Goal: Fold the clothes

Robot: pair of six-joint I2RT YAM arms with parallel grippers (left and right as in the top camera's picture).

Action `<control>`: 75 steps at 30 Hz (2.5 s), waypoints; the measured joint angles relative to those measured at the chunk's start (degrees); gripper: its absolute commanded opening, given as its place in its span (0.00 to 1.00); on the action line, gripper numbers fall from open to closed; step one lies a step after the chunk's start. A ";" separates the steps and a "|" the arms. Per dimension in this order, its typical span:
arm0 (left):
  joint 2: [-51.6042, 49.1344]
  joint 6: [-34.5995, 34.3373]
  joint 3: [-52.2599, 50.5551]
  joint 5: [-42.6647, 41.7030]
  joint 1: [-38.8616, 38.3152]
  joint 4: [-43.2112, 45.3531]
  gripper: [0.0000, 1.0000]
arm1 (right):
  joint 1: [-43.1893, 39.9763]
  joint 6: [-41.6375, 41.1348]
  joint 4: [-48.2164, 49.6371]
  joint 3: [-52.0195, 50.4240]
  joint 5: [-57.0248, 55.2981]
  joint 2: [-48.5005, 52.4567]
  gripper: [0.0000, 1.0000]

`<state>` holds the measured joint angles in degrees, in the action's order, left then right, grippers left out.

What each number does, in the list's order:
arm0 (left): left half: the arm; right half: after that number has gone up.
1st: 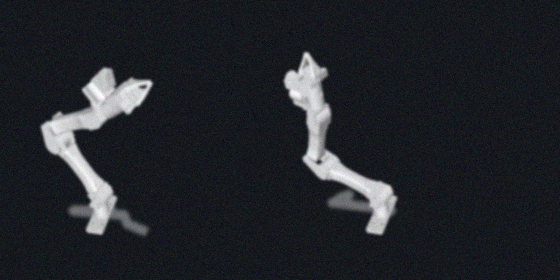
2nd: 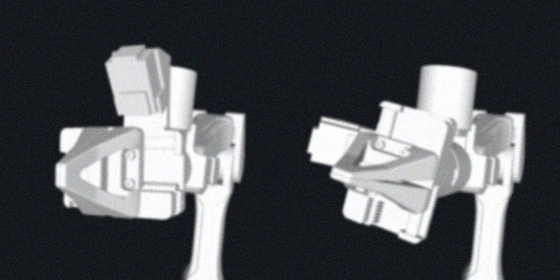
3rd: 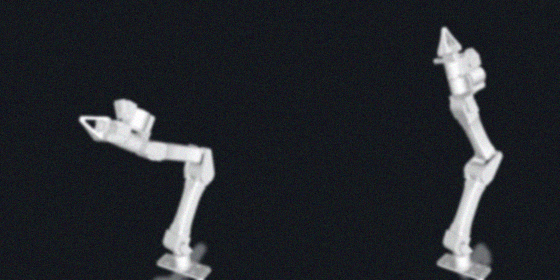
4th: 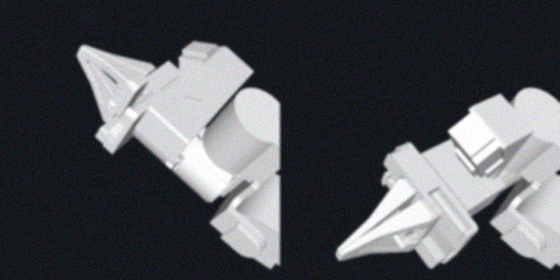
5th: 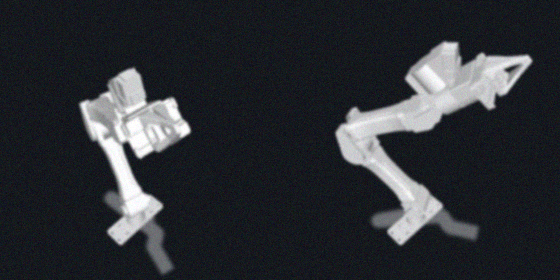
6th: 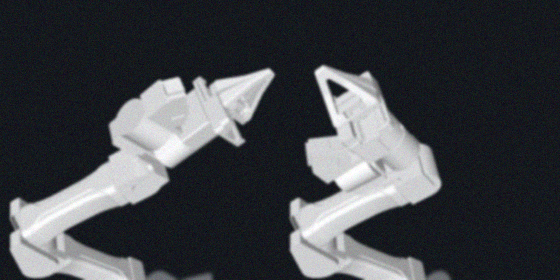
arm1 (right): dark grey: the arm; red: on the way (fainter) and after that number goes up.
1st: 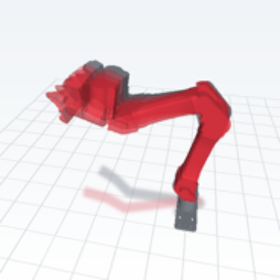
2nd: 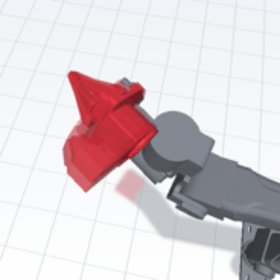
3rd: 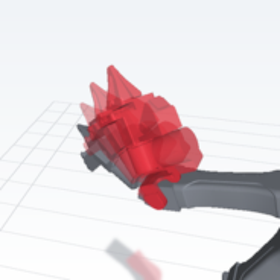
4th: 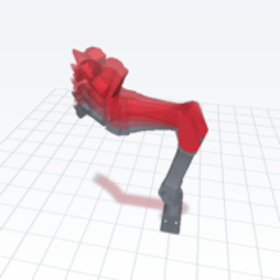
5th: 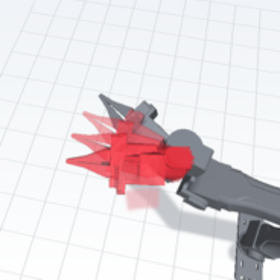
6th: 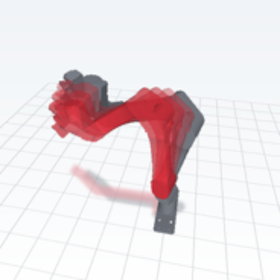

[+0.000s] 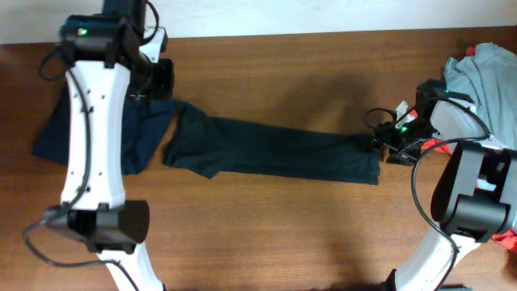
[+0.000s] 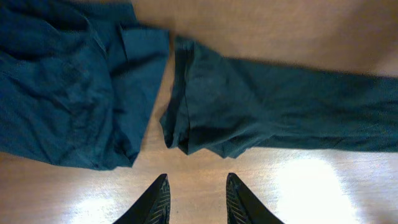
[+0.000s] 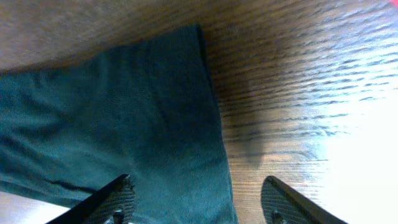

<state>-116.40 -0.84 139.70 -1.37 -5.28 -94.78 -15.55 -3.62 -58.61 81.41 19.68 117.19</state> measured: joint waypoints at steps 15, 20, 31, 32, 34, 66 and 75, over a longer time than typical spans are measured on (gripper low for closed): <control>2.84 0.02 0.50 0.02 0.00 1.14 0.32 | -0.39 4.17 6.45 -6.58 10.62 -0.11 0.20; 2.84 0.31 0.50 0.02 0.00 1.16 0.32 | -0.55 4.22 5.92 -7.50 12.17 0.09 0.04; 2.84 0.92 0.50 0.02 0.00 1.62 0.32 | -2.97 0.79 -6.34 3.93 -0.74 -4.33 0.04; 2.84 0.90 0.50 0.02 0.00 1.88 0.32 | -2.95 0.70 -7.13 5.40 -1.51 -4.98 0.04; 2.84 0.92 0.50 0.02 0.00 2.47 0.33 | -2.49 0.59 -8.70 8.26 -2.60 -6.12 0.04; 2.84 1.09 0.50 0.02 0.00 2.84 0.34 | 30.53 -7.39 2.89 10.21 -3.43 -1.51 0.42; 2.84 1.16 0.50 0.02 0.00 2.89 0.38 | 30.08 -2.80 5.55 10.21 14.45 -1.51 0.49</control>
<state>-113.56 0.32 140.20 -1.34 -5.28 -91.90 14.52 -6.42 -53.06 91.61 34.13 115.68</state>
